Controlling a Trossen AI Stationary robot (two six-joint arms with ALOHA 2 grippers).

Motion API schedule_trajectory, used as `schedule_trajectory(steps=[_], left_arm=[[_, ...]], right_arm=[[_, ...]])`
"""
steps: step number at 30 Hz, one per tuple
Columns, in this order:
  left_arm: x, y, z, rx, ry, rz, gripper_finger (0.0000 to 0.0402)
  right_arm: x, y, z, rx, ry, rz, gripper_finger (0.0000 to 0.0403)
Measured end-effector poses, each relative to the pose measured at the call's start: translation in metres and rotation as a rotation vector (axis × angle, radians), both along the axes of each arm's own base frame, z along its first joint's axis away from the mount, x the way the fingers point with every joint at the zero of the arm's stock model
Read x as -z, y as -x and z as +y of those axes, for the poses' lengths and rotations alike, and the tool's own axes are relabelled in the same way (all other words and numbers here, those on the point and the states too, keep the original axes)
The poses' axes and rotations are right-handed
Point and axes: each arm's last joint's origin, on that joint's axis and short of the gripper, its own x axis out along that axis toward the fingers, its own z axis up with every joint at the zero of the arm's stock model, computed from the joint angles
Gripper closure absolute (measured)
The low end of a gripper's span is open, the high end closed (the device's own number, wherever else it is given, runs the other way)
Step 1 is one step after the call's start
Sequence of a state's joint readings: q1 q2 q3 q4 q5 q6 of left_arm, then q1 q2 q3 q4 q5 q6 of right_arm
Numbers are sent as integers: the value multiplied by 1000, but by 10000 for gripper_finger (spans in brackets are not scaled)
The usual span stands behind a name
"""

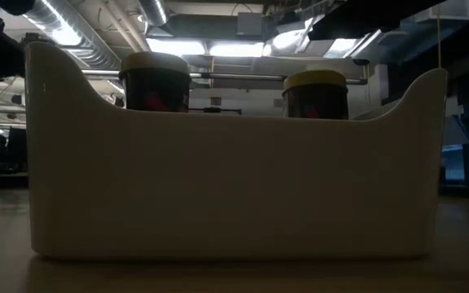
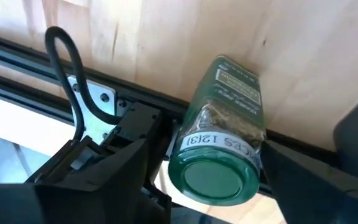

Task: Sort spices by type
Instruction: Put the bottom left green seasoning bottle into the black bin

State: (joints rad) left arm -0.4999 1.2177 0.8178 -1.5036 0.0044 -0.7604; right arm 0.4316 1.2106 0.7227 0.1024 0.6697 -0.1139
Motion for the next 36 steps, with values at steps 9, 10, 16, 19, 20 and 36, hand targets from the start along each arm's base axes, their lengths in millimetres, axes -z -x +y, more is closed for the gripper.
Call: schedule_trajectory(steps=[9, 10, 16, 19, 20, 36], left_arm=[[2, 1, 0, 60, 28, 22, 164], [2, 1, 0, 68, 30, 23, 167], [3, 2, 0, 63, 27, 27, 190], [2, 2, 0, 22, 15, 25, 206], [2, 2, 0, 3, 10, 24, 211], [-8, -2, -3, -154, -12, -29, 250]], right_arm=[[0, 0, 0, 0, 0, 0, 72], [0, 0, 0, 0, -1, -1, 72], [0, 0, 0, 0, -1, 0, 72], [0, 0, 0, 0, -1, 0, 72], [0, 0, 0, 0, 0, 0, 72], [0, 0, 0, 0, 0, -1, 72]])
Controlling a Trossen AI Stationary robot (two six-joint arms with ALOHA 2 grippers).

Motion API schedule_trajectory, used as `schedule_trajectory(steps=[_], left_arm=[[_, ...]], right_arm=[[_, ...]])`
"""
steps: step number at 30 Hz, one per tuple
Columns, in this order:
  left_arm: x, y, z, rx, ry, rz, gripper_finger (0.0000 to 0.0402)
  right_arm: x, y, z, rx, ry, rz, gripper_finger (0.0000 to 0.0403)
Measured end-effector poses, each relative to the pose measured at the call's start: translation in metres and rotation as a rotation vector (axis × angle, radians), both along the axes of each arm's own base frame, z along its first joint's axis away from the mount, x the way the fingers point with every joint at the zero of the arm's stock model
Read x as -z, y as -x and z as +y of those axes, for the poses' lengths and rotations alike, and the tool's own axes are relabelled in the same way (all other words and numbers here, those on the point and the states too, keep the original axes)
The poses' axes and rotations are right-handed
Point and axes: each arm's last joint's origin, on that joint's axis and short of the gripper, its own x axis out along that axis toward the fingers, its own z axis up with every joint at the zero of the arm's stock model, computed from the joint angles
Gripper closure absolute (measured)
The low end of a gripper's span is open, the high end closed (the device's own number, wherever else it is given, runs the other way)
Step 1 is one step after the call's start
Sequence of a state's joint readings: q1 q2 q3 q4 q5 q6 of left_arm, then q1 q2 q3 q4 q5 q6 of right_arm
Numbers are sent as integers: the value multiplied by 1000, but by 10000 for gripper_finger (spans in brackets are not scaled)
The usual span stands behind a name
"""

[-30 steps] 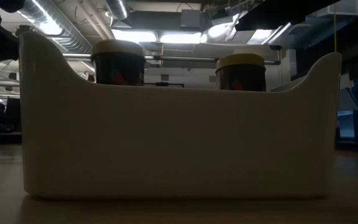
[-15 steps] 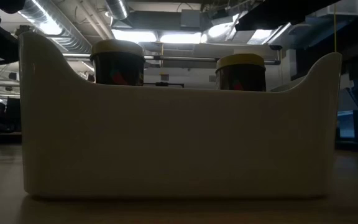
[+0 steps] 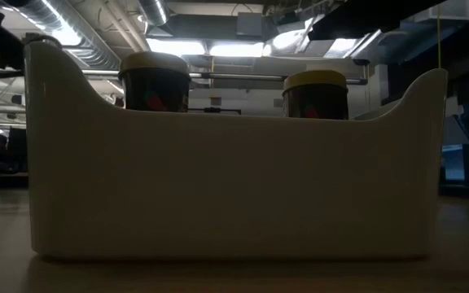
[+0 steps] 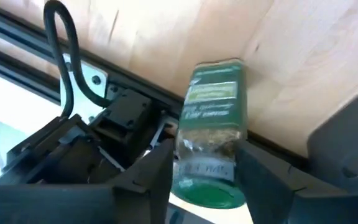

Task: Sort spices by type
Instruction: Put the bottom left green seasoning bottle into the black bin

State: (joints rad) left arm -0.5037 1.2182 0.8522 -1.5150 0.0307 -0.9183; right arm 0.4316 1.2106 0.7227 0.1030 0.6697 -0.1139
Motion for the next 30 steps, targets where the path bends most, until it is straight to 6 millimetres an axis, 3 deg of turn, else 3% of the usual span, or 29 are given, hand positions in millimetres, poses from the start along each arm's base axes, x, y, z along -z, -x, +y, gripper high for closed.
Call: schedule_trajectory(steps=[7, 21, 25, 30], left_arm=[[0, 0, 0, 25, 9, -1, 279], [0, -1, 0, 24, 6, -8, 280], [0, -2, 0, 4, -21, -33, 264], [1, -4, -1, -37, -21, -61, 216]], right_arm=[[0, 0, 0, 0, 0, 0, 72], [0, 0, 0, 0, 0, 0, 72], [0, 0, 0, 0, 0, 0, 72], [0, 0, 0, 0, 0, 0, 72]])
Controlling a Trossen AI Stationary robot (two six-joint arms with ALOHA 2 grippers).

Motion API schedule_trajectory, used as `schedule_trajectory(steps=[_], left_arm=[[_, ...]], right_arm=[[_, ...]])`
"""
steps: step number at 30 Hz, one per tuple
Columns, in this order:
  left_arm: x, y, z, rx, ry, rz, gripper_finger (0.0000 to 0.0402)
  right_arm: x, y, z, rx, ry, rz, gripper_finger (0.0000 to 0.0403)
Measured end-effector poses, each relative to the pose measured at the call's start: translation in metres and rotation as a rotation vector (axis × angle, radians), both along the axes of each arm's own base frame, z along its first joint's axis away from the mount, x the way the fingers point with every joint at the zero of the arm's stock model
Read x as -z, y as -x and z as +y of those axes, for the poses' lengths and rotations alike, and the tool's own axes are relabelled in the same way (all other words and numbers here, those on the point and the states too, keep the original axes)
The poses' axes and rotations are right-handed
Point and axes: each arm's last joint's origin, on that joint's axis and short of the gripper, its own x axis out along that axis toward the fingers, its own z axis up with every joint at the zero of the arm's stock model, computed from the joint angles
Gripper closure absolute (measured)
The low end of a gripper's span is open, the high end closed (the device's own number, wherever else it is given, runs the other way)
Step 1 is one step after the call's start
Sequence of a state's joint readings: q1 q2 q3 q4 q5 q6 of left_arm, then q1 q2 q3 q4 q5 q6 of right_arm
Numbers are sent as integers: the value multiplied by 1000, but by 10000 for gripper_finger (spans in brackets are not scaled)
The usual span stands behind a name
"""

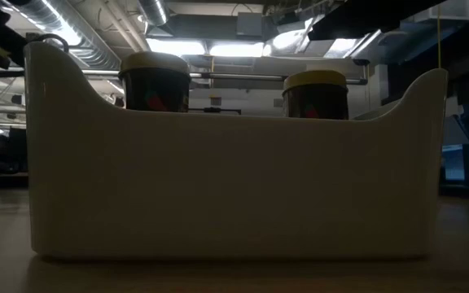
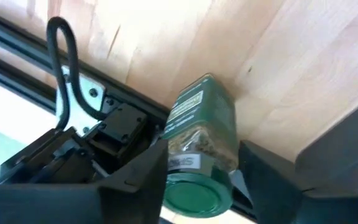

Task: Sort spices by type
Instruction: Put the bottom left green seasoning bottle into the black bin

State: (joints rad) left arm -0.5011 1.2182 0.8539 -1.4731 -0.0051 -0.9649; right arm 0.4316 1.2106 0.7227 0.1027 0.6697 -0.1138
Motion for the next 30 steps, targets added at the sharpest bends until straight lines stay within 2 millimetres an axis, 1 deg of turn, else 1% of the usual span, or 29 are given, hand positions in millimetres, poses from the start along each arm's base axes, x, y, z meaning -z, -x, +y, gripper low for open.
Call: schedule_trajectory(steps=[5, 12, 21, 30], left_arm=[[0, 0, 0, -32, -9, -6, 171], [0, 1, 0, -61, 5, 15, 132], [-1, 2, 0, 33, 18, 23, 125], [-3, 9, 2, 6, 33, 116, 125]], right_arm=[[0, 0, 0, 0, 0, 0, 72], [0, 0, 0, 0, 0, 0, 72], [0, 0, 0, 0, 0, 0, 72], [0, 0, 0, 0, 1, 0, 72]])
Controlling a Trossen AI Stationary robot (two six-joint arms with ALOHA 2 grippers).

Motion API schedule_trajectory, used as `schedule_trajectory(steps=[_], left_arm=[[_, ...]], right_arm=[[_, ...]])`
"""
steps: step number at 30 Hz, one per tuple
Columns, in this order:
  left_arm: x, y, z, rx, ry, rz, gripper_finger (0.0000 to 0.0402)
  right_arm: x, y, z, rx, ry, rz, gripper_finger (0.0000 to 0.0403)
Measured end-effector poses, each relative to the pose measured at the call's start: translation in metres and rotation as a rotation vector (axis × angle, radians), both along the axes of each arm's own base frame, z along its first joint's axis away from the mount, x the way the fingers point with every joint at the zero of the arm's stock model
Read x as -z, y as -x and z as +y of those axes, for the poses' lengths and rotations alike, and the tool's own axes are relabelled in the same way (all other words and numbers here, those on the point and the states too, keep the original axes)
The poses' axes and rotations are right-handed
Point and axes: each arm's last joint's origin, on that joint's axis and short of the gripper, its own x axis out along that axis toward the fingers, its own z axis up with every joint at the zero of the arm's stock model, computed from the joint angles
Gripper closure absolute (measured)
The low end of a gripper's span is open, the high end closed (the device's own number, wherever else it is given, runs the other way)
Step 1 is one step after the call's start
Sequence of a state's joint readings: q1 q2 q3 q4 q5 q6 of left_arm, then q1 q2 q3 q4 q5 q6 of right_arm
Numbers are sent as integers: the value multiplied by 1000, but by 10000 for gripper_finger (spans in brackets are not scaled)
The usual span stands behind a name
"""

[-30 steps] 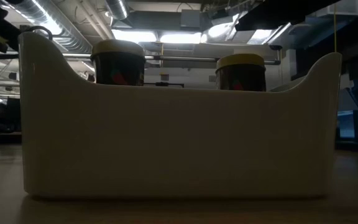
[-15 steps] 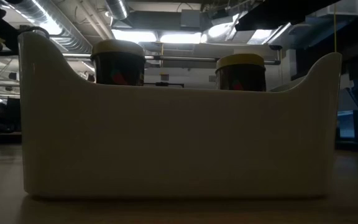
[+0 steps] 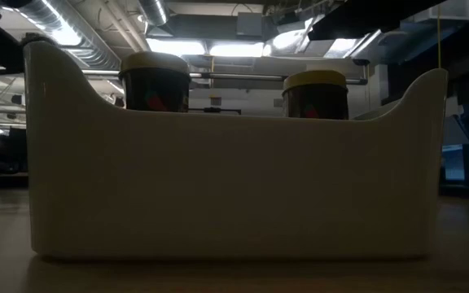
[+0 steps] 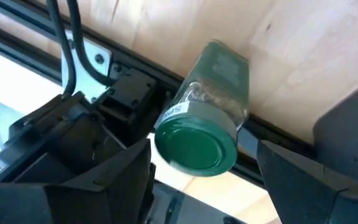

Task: Sort spices by type
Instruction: Put the bottom left green seasoning bottle into the black bin

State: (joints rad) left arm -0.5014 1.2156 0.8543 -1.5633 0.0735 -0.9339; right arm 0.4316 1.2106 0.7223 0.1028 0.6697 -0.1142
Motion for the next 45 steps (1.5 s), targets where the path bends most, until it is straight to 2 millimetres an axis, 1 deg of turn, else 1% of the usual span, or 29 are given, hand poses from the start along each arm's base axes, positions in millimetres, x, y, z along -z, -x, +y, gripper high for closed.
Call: schedule_trajectory(steps=[9, 13, 15, 21, 29, 34, 40, 45], left_arm=[[1, -1, 0, 49, 5, -13, 125], [10, 2, 1, 94, 3, 2, 125], [10, 0, -2, 142, 24, -3, 127], [13, 4, -9, 248, 52, 8, 144], [17, 7, -17, 309, 52, -16, 158], [18, 8, -18, 324, 51, -24, 171], [19, 9, -18, 325, 50, -12, 208], [19, 9, -17, 319, 46, -9, 210]], right_arm=[[0, 0, 0, 0, 0, 0, 72], [0, 0, 0, 0, 0, 0, 72], [0, 0, 0, 0, 0, 1, 72], [0, 0, 0, 0, 0, 0, 72], [0, 0, 0, 0, 0, 0, 72], [0, 0, 0, 0, 0, 0, 72], [0, 0, 0, 0, 0, 0, 72], [0, 0, 0, 0, 0, 0, 72]])
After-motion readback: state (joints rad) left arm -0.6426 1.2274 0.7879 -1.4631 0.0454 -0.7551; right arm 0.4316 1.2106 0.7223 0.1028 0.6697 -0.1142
